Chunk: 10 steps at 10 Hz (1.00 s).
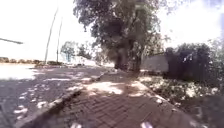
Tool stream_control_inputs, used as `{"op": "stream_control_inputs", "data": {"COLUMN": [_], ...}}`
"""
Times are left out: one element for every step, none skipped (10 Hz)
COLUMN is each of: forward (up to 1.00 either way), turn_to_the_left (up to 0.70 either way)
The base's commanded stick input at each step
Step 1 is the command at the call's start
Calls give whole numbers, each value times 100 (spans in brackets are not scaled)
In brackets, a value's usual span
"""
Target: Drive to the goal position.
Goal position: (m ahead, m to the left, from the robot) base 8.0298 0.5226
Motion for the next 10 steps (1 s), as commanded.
{"op": "stream_control_inputs", "data": {"forward": [70,70,70,70,70,70,70,70,70,70], "turn_to_the_left": [0,0,0,0,0,0,0,0,0,0]}}
